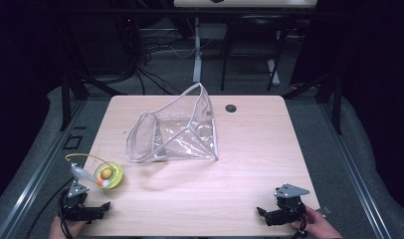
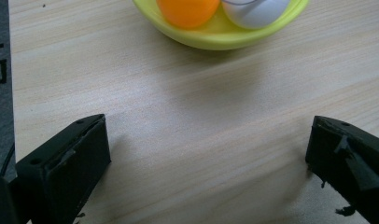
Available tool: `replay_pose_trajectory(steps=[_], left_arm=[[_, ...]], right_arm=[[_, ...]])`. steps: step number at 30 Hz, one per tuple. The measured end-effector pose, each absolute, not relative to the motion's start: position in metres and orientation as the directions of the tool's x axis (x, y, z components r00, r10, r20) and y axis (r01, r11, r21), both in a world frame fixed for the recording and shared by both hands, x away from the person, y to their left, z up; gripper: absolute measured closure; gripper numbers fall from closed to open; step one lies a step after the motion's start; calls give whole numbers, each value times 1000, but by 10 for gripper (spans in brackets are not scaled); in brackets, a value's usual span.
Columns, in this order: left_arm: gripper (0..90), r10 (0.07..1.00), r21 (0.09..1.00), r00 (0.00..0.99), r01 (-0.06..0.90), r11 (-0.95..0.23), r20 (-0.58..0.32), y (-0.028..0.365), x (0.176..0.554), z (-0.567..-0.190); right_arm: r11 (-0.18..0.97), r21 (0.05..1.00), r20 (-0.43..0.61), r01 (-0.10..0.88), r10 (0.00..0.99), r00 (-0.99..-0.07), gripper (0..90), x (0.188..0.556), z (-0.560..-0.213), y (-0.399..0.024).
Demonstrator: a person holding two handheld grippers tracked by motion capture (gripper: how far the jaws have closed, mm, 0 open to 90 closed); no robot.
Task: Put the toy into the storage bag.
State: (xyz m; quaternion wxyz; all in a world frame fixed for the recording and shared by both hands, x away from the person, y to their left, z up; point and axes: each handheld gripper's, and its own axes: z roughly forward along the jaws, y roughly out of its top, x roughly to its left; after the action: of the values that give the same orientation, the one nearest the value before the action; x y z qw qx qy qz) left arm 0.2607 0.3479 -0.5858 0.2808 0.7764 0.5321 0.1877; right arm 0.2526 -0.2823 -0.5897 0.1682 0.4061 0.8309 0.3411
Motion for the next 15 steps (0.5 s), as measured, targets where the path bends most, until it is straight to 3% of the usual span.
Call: replay_pose_trajectory(steps=[15], left_arm=[[0, 935, 633, 356, 726, -269, -11, 347, 261, -586]], right_arm=[[438, 703, -2, 560, 789, -614, 0, 253, -590, -282]])
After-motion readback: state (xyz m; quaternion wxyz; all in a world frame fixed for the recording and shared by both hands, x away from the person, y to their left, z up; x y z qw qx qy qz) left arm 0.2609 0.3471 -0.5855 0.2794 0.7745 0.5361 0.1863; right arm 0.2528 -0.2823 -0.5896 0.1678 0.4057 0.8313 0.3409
